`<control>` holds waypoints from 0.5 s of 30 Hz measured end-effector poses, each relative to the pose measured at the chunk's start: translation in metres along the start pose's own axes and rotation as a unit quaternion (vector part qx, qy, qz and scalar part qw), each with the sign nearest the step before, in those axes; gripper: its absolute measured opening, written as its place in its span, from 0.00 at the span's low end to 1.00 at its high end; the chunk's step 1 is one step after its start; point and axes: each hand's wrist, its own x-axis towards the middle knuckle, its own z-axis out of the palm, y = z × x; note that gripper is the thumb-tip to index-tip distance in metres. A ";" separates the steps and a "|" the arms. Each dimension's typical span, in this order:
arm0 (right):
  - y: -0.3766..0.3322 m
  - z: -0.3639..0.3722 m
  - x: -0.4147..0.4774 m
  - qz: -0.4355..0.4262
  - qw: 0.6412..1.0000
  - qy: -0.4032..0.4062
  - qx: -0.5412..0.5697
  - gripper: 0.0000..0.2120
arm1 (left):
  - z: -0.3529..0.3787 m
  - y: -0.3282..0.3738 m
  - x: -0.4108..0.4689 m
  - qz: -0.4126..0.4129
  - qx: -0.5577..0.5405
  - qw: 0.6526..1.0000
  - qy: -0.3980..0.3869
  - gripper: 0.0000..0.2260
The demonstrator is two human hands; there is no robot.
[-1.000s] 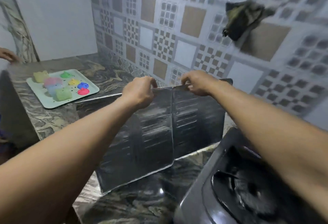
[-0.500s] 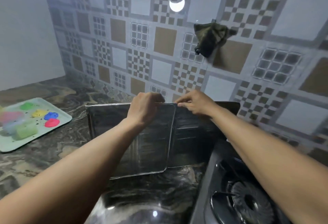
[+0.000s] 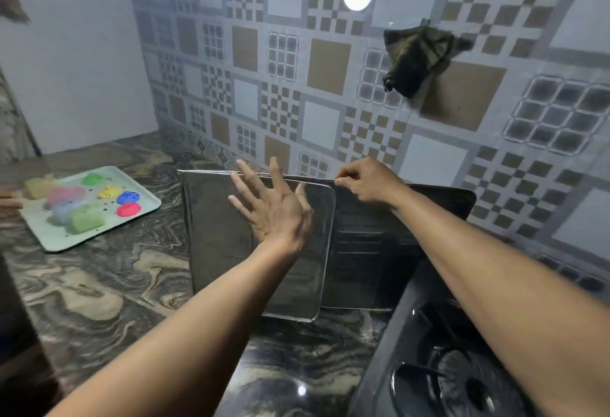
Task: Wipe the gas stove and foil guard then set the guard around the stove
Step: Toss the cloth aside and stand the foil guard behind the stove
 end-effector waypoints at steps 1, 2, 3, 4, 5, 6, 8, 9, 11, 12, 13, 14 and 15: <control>0.001 -0.001 0.000 -0.006 1.000 0.000 0.000 0.08 | 0.002 0.004 -0.003 -0.014 -0.013 1.000 -0.011 0.28; 0.002 -0.001 0.000 -0.011 1.000 0.000 0.000 0.09 | 0.002 0.008 -0.005 -0.031 -0.026 0.999 -0.018 0.29; 0.002 -0.002 0.000 -0.014 1.000 -0.002 0.001 0.09 | 0.001 0.012 -0.005 -0.054 -0.041 0.997 -0.024 0.30; 0.002 -0.002 0.000 -0.017 1.000 -0.005 0.002 0.09 | -0.001 0.016 -0.006 -0.076 -0.056 0.995 -0.027 0.32; 0.002 -0.002 0.000 -0.020 1.000 -0.008 0.003 0.09 | -0.004 0.019 -0.005 -0.093 -0.066 0.993 -0.028 0.33; 0.002 -0.002 0.000 -0.024 1.000 -0.010 0.002 0.09 | -0.008 0.022 -0.005 -0.108 -0.075 0.991 -0.025 0.35; 0.002 -0.002 0.001 -0.033 0.999 -0.014 -0.001 0.08 | -0.019 0.028 -0.003 -0.133 -0.100 0.986 -0.028 0.39; 0.003 -0.002 0.000 -0.037 0.999 -0.015 -0.005 0.08 | -0.024 0.029 -0.002 -0.145 -0.113 0.982 -0.033 0.41; 0.004 0.000 -0.001 -0.044 0.999 -0.017 -0.025 0.08 | -0.036 0.031 0.001 -0.175 -0.137 0.974 -0.048 0.45; 0.004 0.000 -0.002 -0.048 0.998 -0.018 -0.041 0.09 | -0.041 0.031 0.002 -0.192 -0.153 0.968 -0.053 0.46; 0.005 0.001 -0.003 -0.052 0.997 -0.018 -0.056 0.09 | -0.046 0.031 0.004 -0.211 -0.171 0.961 -0.053 0.46; 0.005 0.001 -0.004 -0.055 0.996 -0.015 -0.067 0.10 | -0.050 0.031 0.007 -0.230 -0.187 0.954 -0.049 0.46; 0.006 0.000 -0.006 -0.058 0.995 -0.010 -0.075 0.10 | -0.054 0.030 0.009 -0.243 -0.197 0.949 -0.043 0.45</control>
